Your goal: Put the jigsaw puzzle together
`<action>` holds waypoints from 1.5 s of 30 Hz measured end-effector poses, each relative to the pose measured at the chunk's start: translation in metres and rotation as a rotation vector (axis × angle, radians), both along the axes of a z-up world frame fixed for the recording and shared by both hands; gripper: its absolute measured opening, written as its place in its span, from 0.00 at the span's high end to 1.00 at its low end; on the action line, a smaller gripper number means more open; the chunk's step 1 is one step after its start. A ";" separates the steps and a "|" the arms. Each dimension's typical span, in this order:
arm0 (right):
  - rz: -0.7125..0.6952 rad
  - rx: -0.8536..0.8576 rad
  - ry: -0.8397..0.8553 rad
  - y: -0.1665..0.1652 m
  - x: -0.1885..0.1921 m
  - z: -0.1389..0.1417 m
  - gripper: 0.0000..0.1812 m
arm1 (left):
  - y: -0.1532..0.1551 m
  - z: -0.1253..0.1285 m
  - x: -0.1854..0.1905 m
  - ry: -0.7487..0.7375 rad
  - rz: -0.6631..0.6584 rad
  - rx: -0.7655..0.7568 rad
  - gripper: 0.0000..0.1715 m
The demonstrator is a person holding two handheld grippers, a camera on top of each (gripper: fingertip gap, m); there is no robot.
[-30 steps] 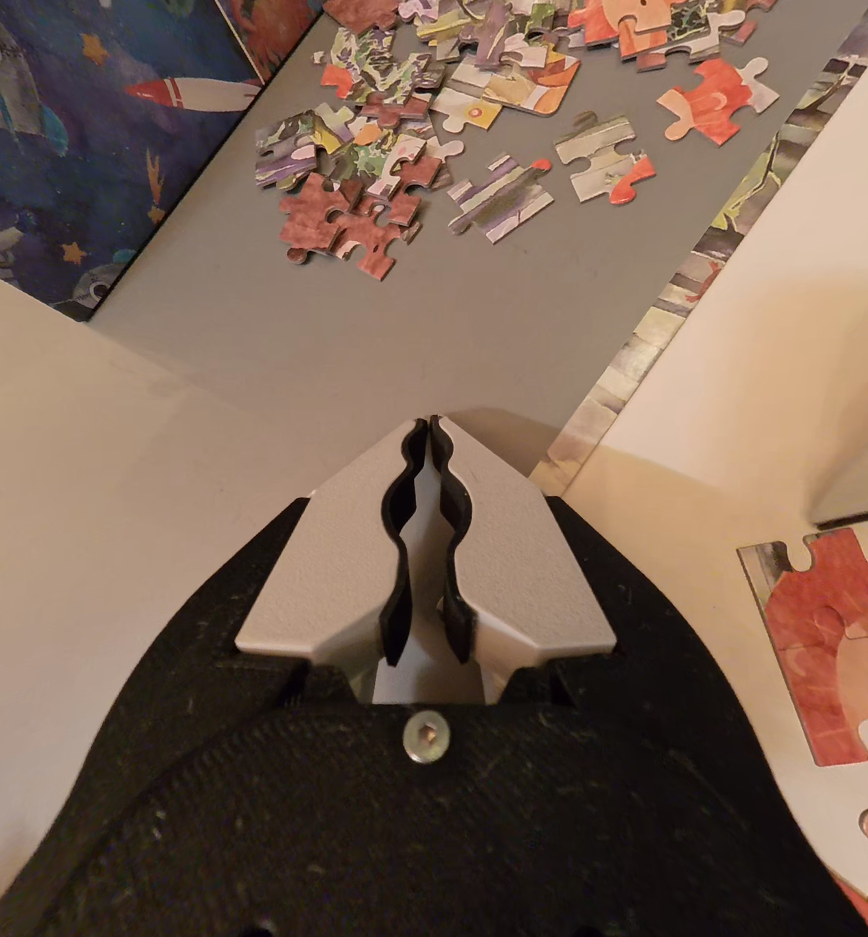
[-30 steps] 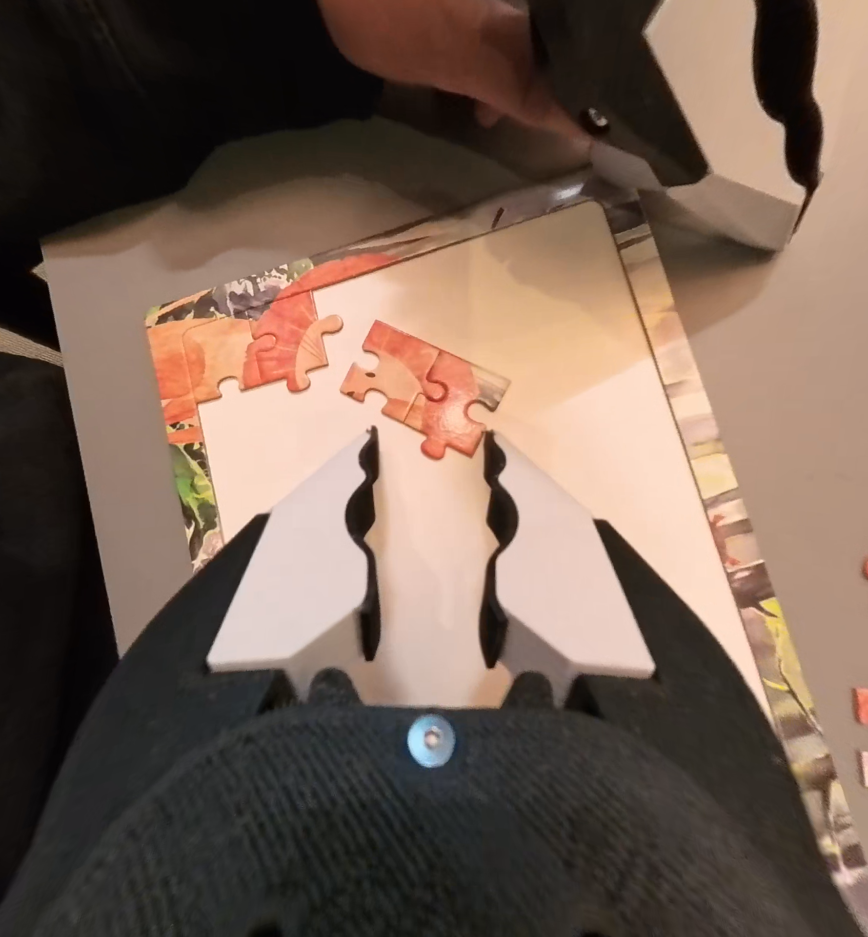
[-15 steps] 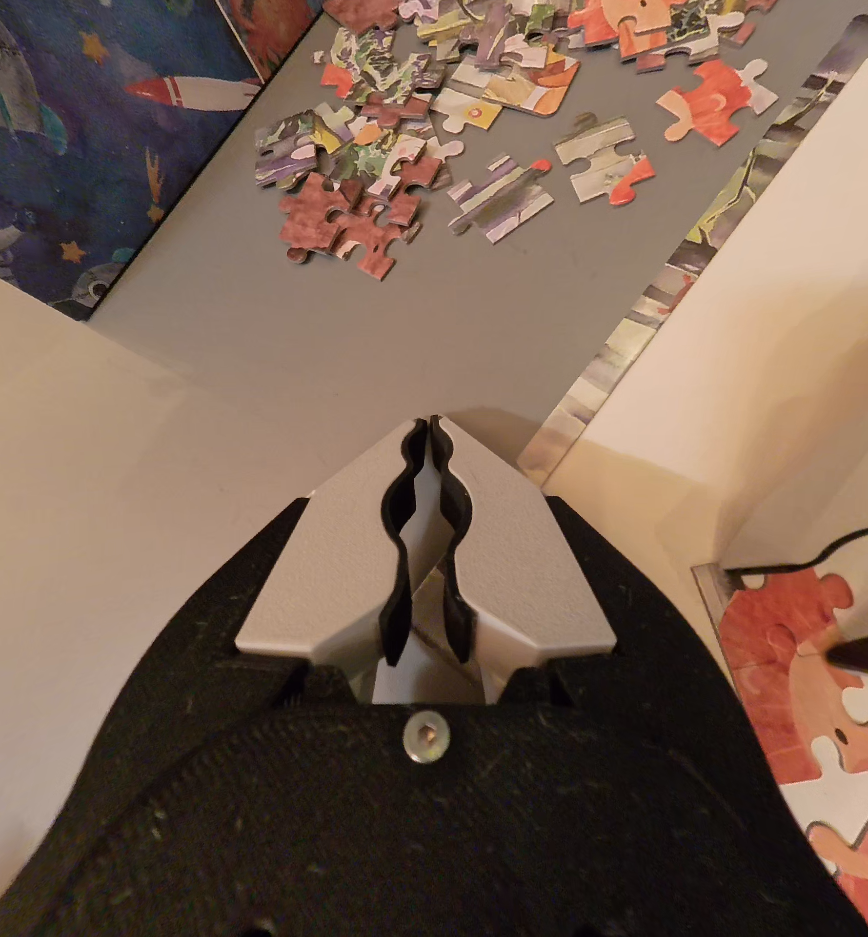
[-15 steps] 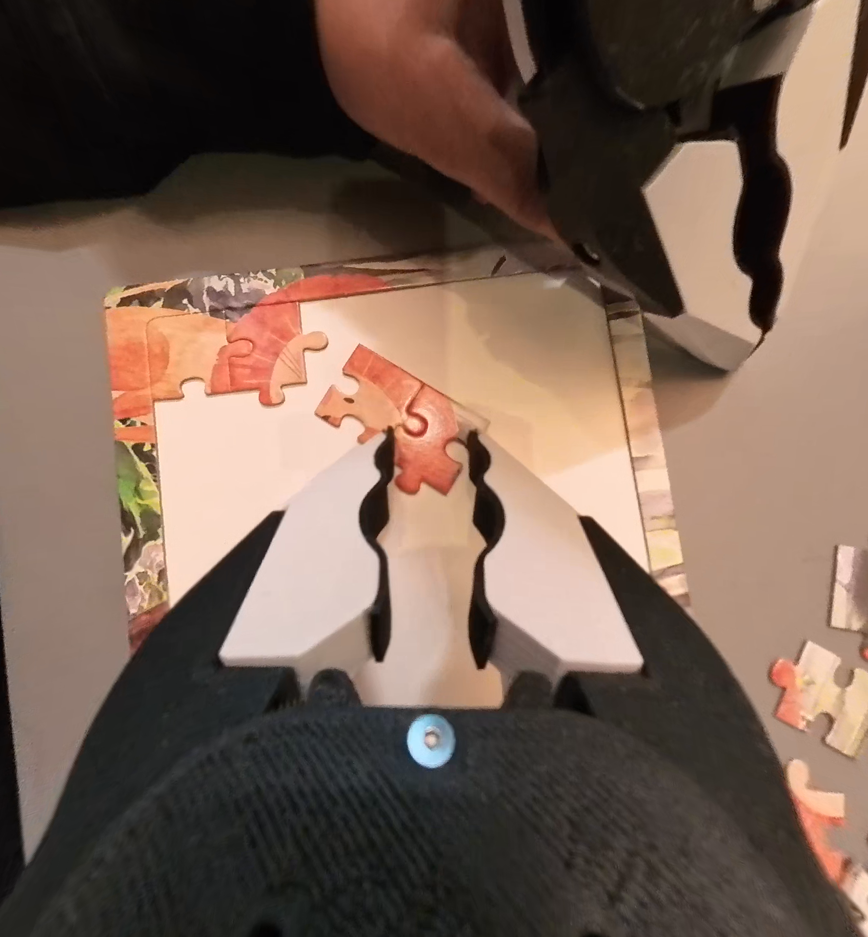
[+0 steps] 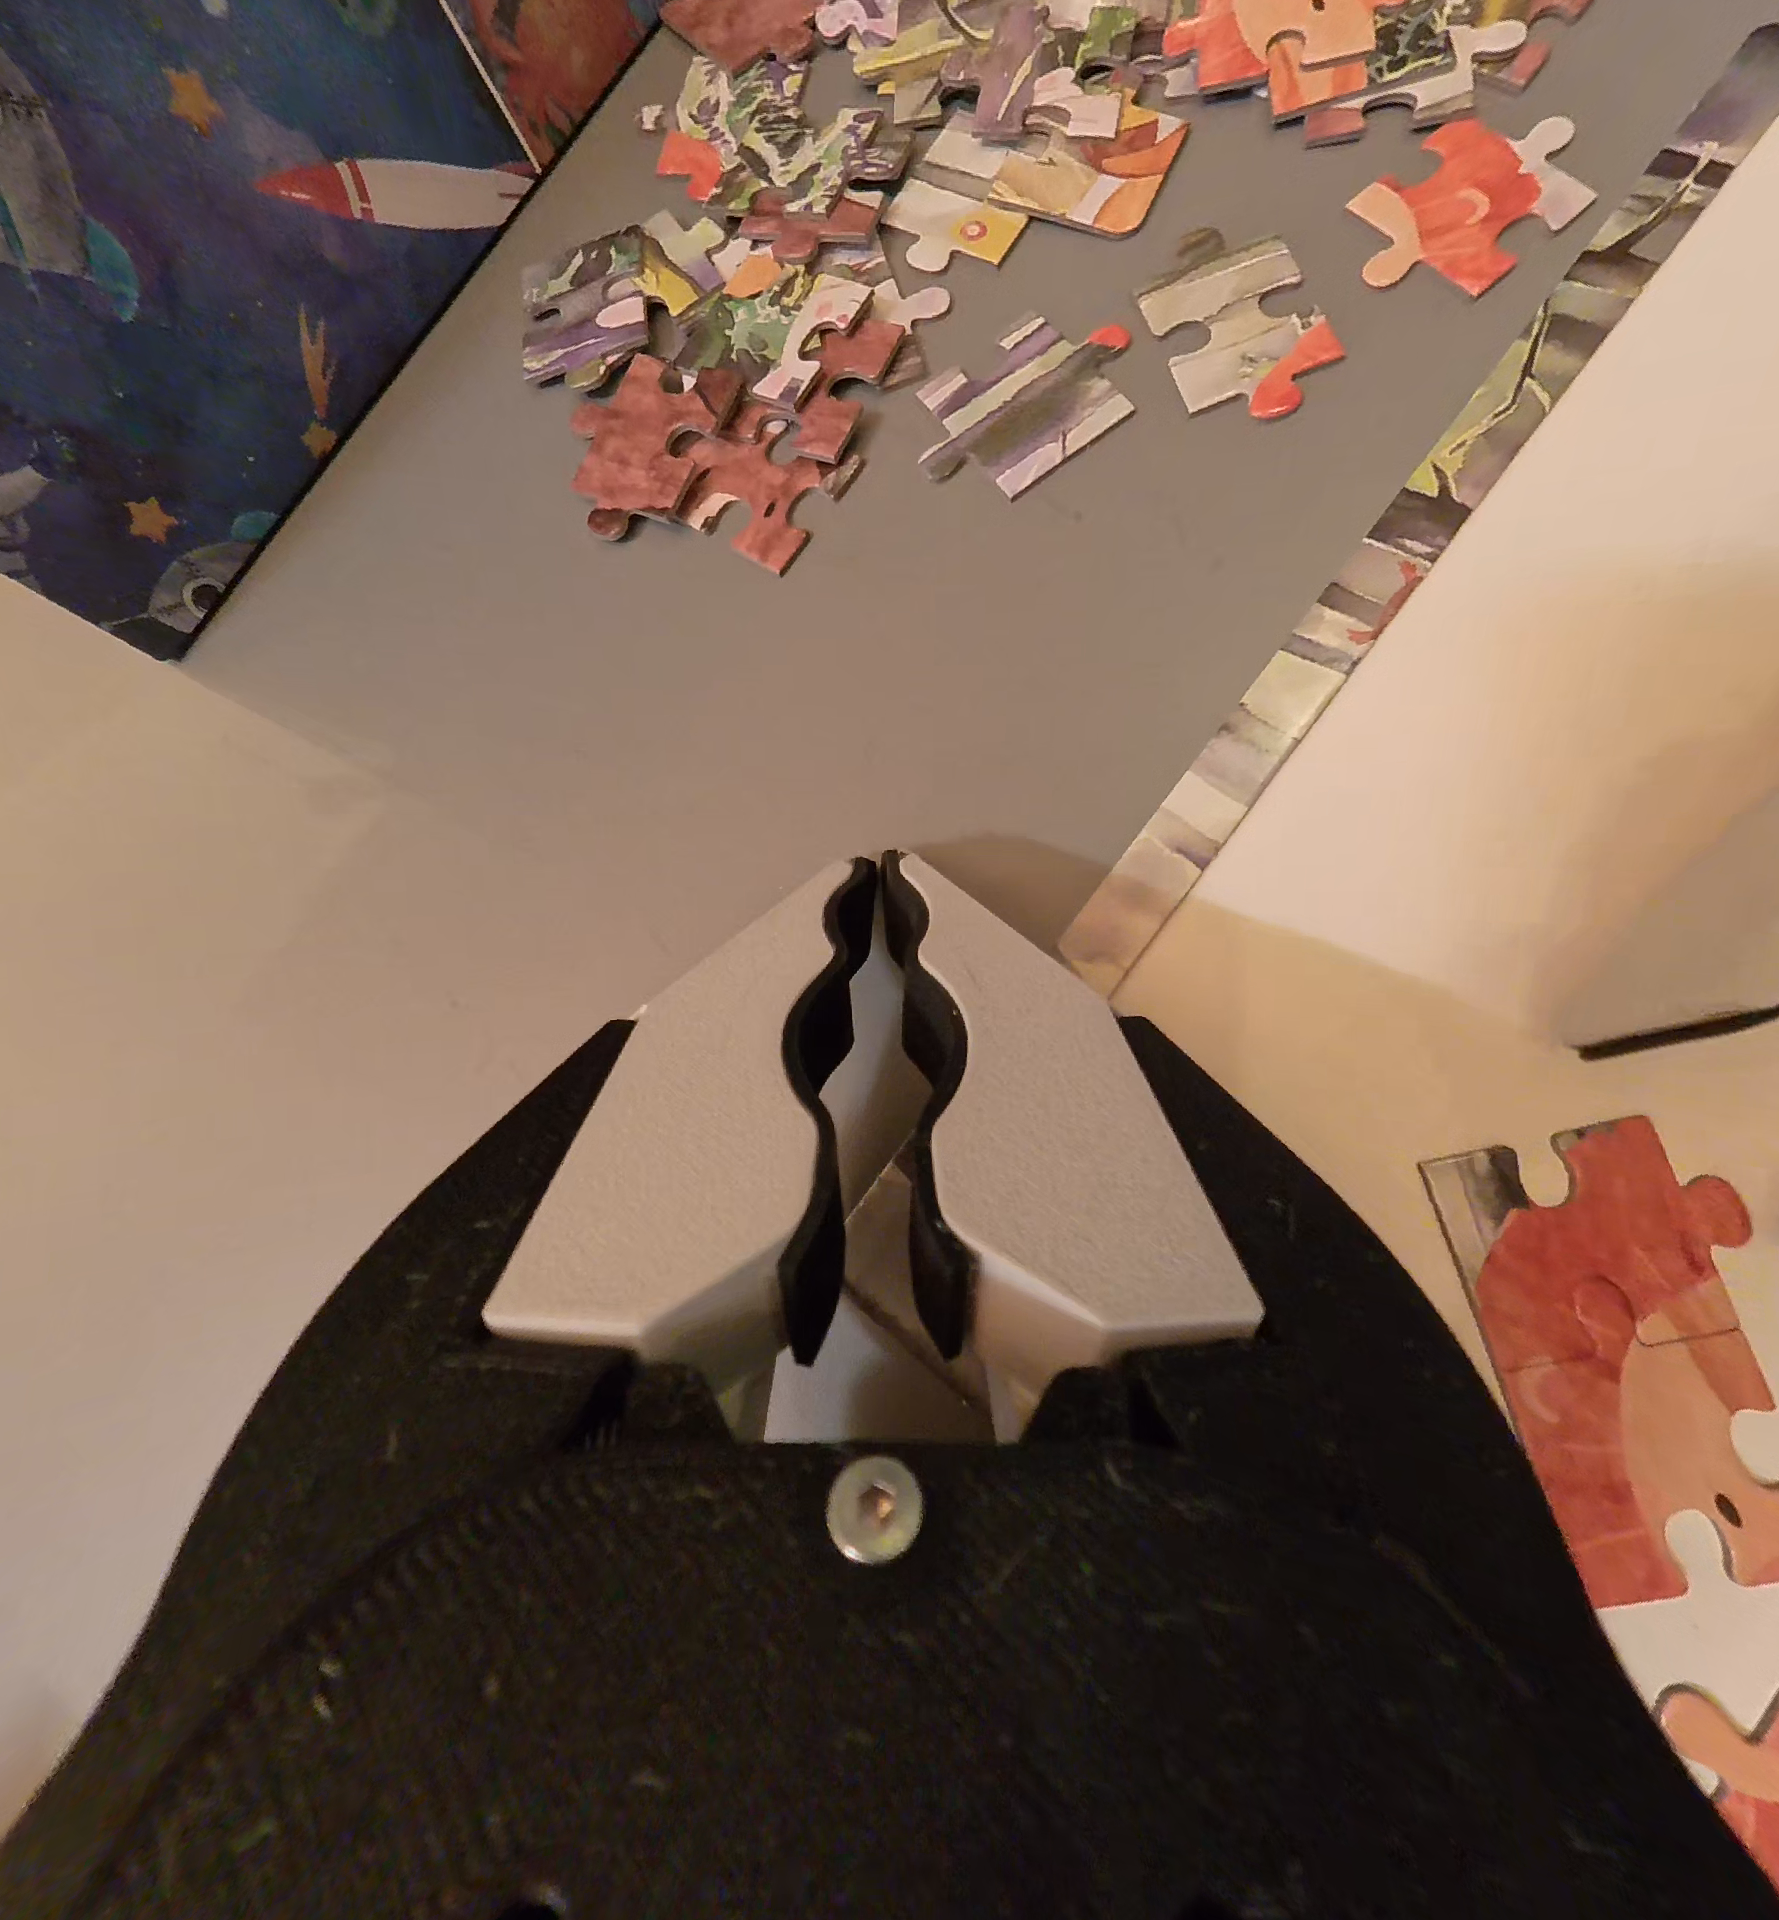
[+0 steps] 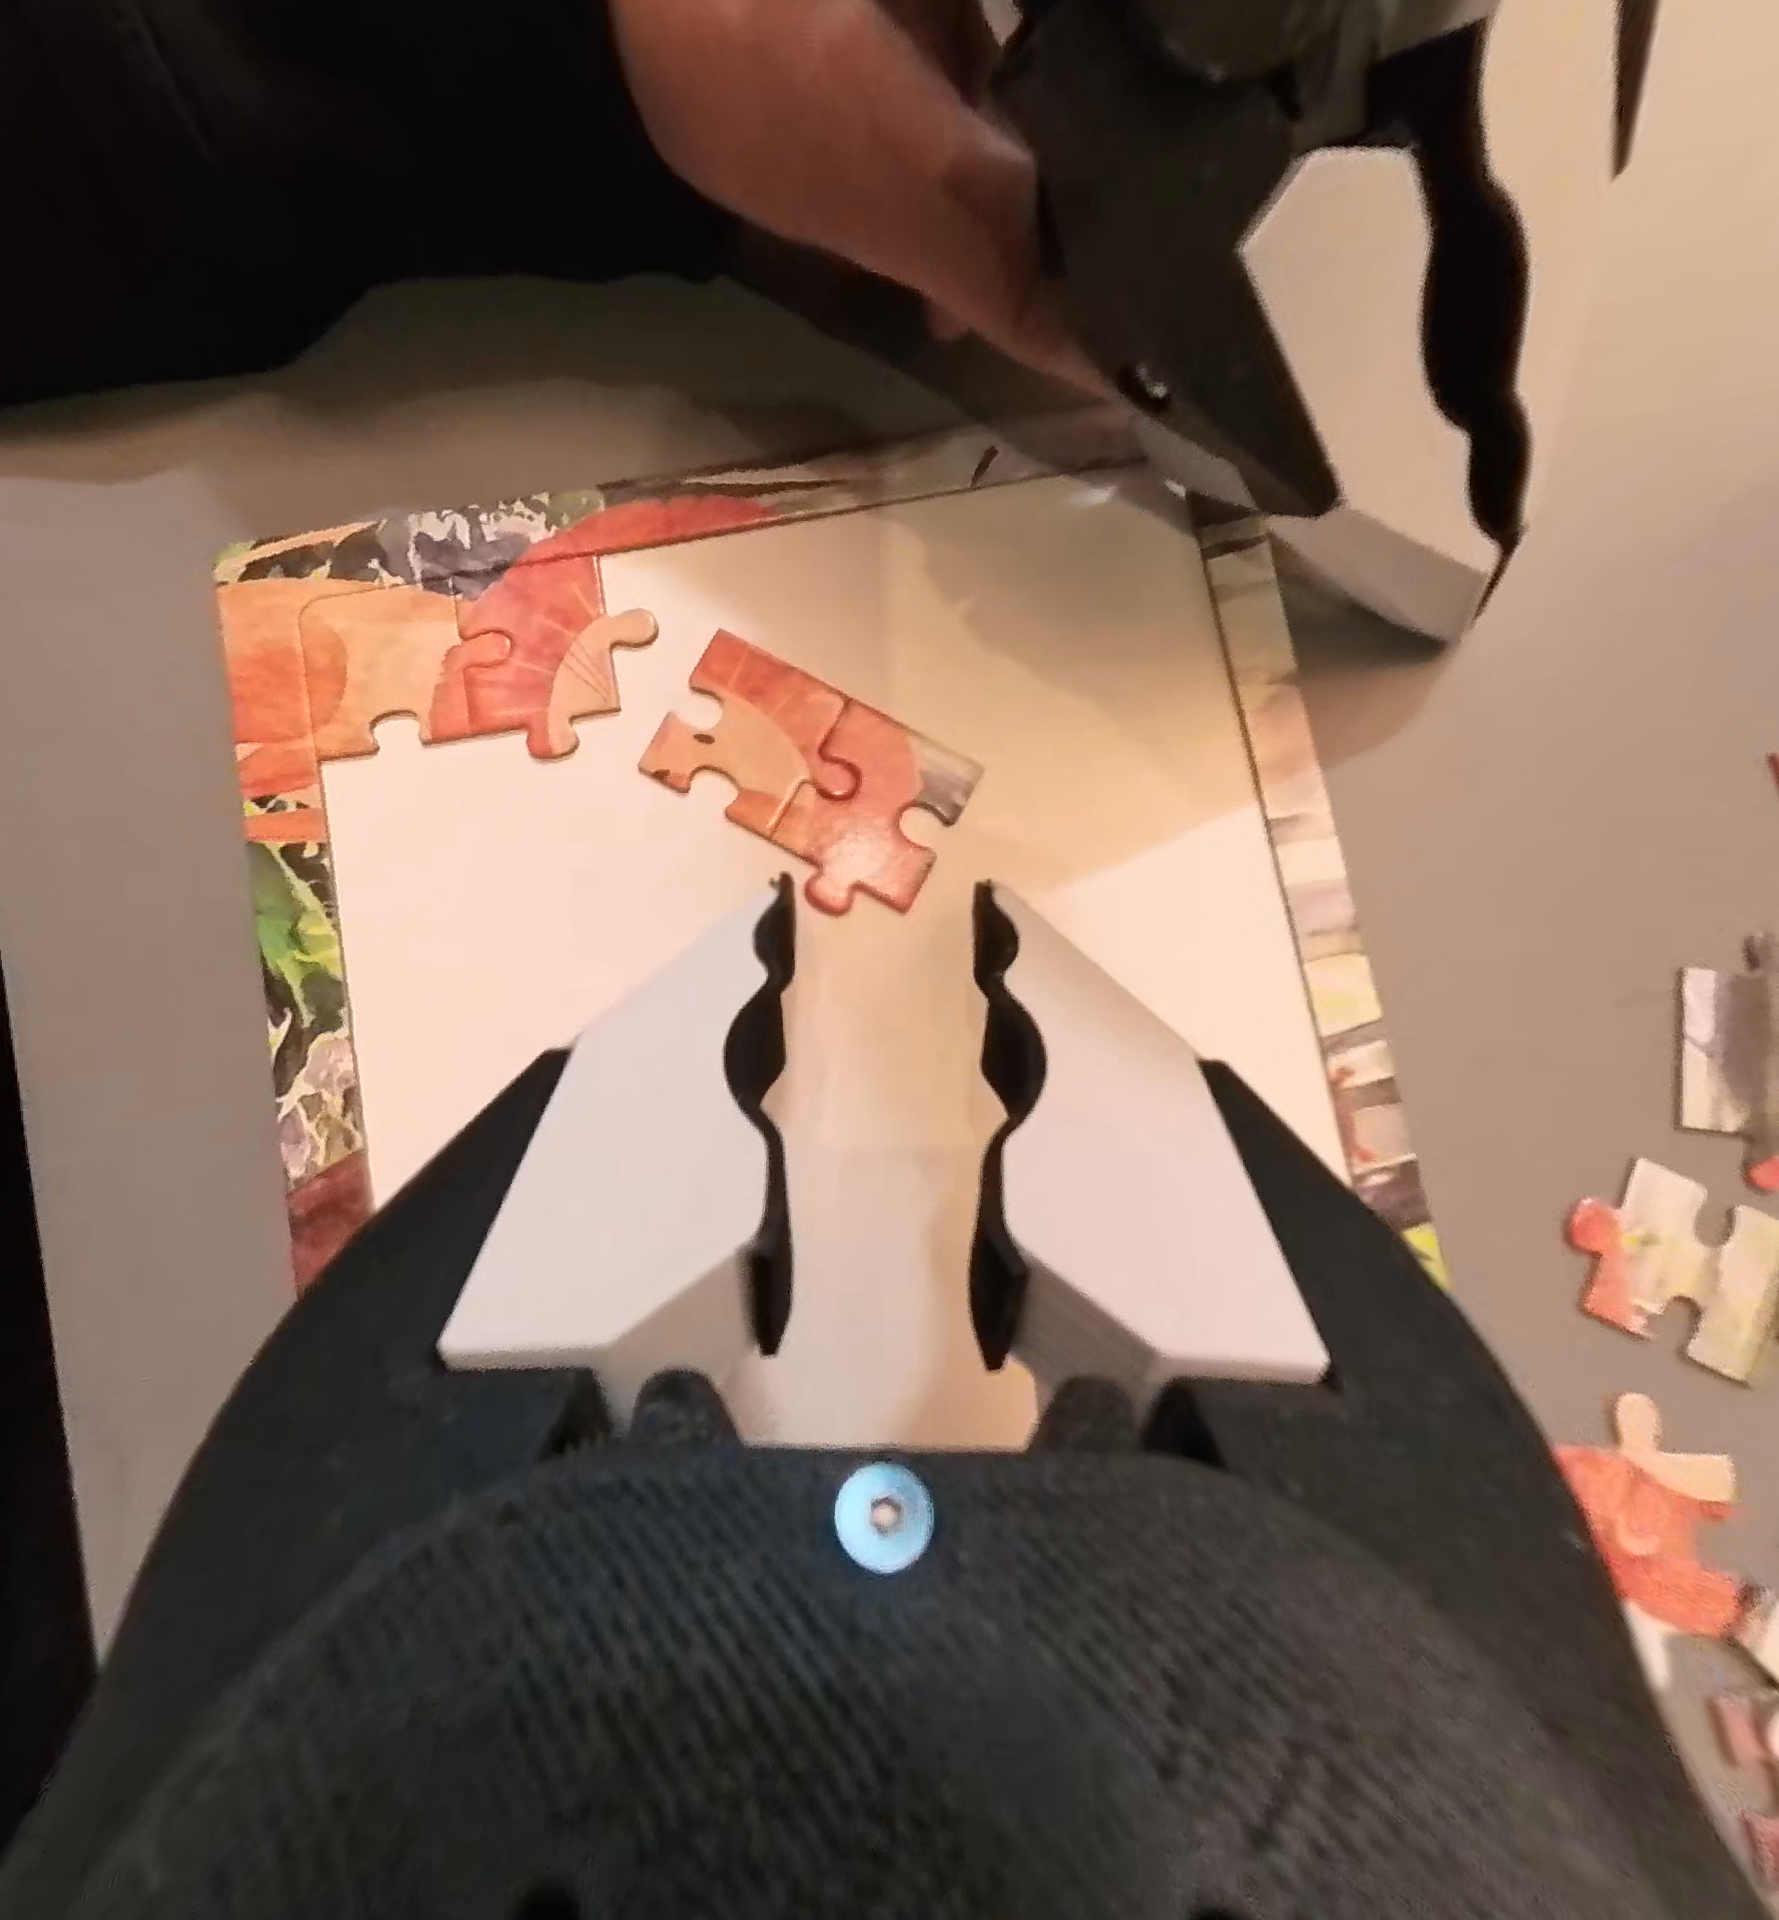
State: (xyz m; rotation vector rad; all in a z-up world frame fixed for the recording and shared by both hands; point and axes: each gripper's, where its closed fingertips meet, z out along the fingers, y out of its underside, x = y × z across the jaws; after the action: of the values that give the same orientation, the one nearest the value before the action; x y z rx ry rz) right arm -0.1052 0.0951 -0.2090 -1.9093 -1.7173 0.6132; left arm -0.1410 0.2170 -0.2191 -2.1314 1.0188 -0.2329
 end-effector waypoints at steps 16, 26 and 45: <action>-0.127 0.039 -0.020 -0.004 -0.006 -0.006 0.90 | 0.000 0.000 0.000 0.011 -0.001 0.011 0.99; -0.076 0.050 0.009 0.004 -0.019 -0.005 0.93 | 0.001 0.000 0.000 -0.014 0.004 -0.014 0.98; -0.235 -0.019 0.008 0.019 -0.049 -0.006 0.65 | 0.000 0.000 0.000 -0.006 0.003 -0.006 0.98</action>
State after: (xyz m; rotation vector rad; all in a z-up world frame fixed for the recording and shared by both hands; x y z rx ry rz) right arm -0.1547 0.1142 -0.2152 -2.0795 -1.4575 0.5478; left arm -0.1409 0.2175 -0.2191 -2.1361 1.0123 -0.2415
